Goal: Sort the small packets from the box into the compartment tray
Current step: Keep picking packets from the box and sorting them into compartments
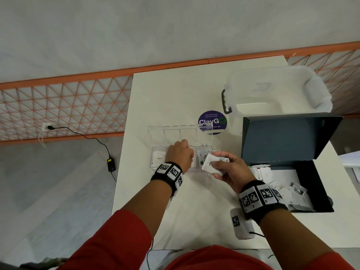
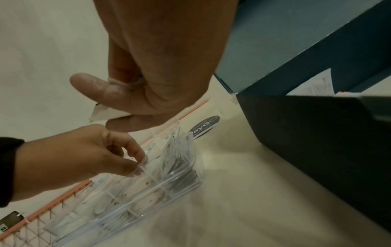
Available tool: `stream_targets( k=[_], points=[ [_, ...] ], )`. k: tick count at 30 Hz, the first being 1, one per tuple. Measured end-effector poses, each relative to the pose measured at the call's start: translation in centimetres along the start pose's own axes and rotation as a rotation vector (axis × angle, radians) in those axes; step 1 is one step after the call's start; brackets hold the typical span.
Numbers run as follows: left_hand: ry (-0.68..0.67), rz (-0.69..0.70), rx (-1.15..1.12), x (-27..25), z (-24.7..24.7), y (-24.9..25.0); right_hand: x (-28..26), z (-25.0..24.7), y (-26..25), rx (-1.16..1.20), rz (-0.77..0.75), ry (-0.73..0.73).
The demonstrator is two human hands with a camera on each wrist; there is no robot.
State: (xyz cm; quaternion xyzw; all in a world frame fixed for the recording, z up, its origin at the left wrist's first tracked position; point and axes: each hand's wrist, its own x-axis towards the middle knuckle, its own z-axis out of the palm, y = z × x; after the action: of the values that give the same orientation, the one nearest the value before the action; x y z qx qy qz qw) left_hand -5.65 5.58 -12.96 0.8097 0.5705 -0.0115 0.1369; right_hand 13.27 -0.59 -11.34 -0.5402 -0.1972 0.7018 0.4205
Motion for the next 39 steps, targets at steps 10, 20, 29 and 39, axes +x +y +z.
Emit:
stream_targets(
  k=[10, 20, 29, 39],
  points=[
    [-0.111, -0.039, -0.824, -2.9, -4.7, 1.4, -0.4, 1.0, 0.2, 0.019, -0.032, -0.022],
    [-0.013, -0.259, -1.154, -4.5, -4.4, 0.3, -1.2, 3.0, 1.7, -0.022, -0.063, -0.062],
    [0.216, -0.335, -0.939, -4.1, -6.0, -5.2, -2.2, 3.0, 2.9, -0.041, -0.04, -0.056],
    [0.039, -0.325, -0.616, -2.2, -3.5, -5.6, -2.2, 2.8, 3.1, -0.026, -0.053, -0.061]
  ],
)
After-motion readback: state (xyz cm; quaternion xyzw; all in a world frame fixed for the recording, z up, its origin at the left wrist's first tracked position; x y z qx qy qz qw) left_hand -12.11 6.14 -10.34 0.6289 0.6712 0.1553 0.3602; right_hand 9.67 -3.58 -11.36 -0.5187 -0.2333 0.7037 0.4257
